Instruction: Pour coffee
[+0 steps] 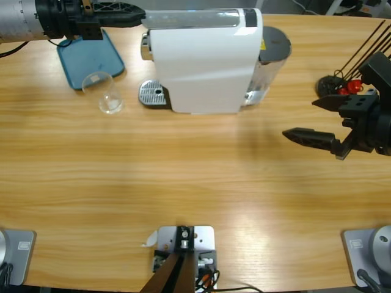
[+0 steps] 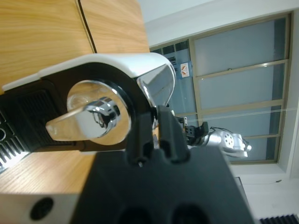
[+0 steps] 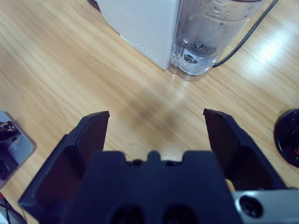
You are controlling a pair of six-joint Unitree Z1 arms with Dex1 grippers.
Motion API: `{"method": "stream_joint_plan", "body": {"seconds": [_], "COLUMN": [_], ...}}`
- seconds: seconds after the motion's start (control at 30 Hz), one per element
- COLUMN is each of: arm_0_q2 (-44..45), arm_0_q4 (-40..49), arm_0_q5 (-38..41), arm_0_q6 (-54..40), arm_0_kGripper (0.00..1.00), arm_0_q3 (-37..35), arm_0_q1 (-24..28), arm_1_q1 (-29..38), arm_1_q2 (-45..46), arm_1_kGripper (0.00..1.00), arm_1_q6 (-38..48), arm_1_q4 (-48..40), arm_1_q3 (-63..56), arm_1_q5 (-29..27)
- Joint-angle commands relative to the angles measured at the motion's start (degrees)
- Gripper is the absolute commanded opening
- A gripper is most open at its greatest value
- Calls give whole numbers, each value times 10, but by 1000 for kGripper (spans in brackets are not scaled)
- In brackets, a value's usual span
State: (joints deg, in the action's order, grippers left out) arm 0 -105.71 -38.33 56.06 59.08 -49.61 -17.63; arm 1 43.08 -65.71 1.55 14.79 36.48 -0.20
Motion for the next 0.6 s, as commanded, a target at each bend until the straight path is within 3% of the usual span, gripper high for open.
{"method": "stream_joint_plan", "body": {"seconds": [0.03, 0.6], "arm_0_q2": [-6, 78], "arm_0_q4": [-15, 2], "arm_0_q5": [14, 13], "arm_0_q6": [8, 34], "arm_0_kGripper": [0, 0], "arm_0_q3": [-5, -46], "arm_0_q1": [-2, -5], "arm_1_q1": [6, 6], "arm_1_q2": [12, 11], "arm_1_kGripper": [881, 849], "arm_1_q6": [-1, -1], "arm_1_q4": [8, 8], "arm_1_q3": [-10, -9], "arm_1_q5": [-4, -4]}}
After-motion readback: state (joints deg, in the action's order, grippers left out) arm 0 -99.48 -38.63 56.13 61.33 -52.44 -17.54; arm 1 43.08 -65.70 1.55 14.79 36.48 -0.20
